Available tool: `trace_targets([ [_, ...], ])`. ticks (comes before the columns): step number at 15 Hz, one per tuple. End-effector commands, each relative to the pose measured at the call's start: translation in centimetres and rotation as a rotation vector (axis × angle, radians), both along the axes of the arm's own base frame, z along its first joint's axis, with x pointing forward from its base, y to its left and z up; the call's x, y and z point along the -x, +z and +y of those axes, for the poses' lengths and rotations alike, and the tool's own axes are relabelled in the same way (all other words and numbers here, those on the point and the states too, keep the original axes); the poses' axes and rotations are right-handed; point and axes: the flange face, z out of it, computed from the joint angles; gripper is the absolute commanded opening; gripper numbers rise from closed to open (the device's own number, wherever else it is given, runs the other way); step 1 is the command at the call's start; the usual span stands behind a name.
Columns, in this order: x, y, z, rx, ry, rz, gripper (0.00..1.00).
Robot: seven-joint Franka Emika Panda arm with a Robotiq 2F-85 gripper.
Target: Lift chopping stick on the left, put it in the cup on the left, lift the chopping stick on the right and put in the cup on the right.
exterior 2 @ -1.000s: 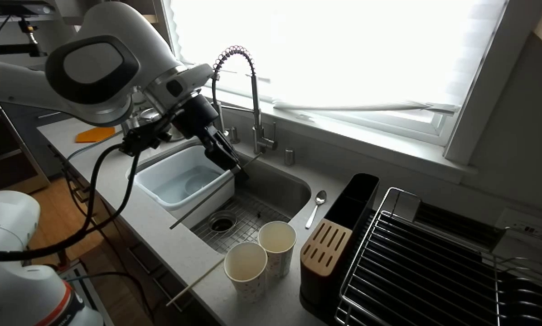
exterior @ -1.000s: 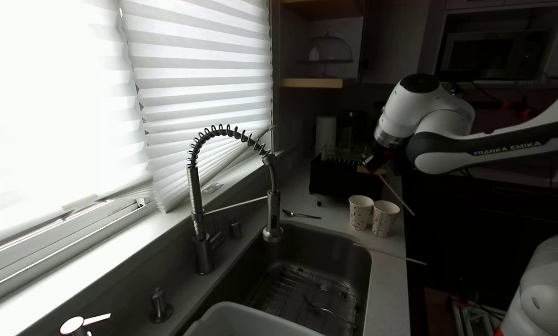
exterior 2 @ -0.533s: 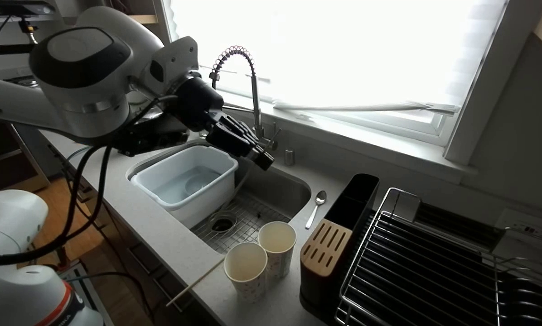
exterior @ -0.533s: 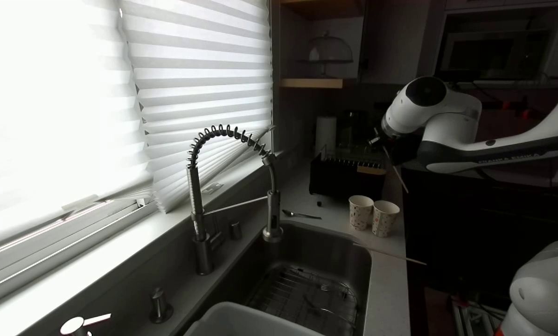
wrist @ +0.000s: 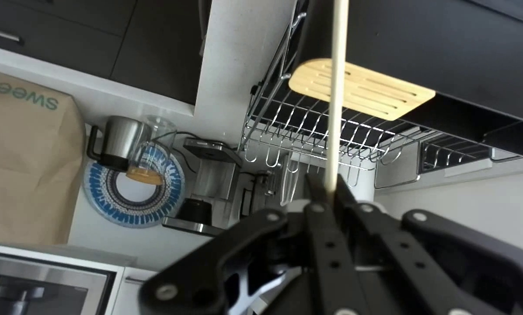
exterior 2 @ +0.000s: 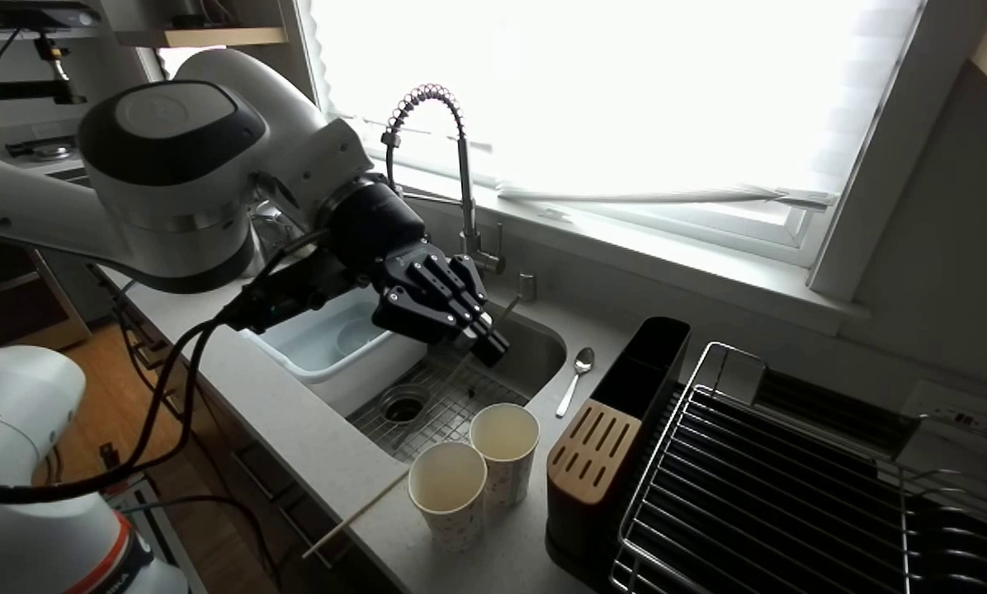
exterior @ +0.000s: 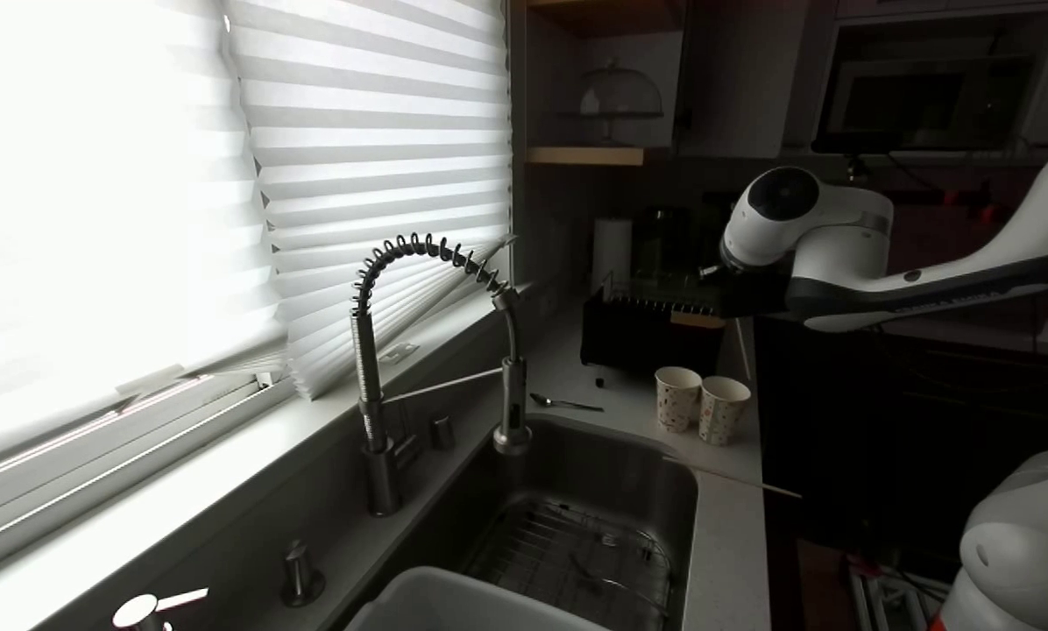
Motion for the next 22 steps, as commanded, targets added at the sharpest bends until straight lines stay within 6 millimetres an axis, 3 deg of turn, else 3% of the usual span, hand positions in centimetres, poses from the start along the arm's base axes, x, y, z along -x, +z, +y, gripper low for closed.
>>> trace_targets([
  [1, -0.4, -1.2, -0.7, -0.026, -0.013, -0.128, 0.02],
  [4, -1.1, -2.1, -0.5, -0.043, 0.051, -0.212, 0.02],
  [5, -0.7, -0.9, -0.5, -0.02, 0.029, -0.168, 0.02],
  [6, -0.8, -1.1, -0.6, -0.025, 0.033, -0.173, 0.06],
  [9, -0.9, -0.8, -0.5, -0.026, 0.033, -0.175, 0.06],
  [10, -0.9, -0.8, -0.4, -0.026, 0.033, -0.175, 0.02],
  [22, 0.2, -4.3, -3.3, -0.011, -0.028, -0.188, 0.02],
])
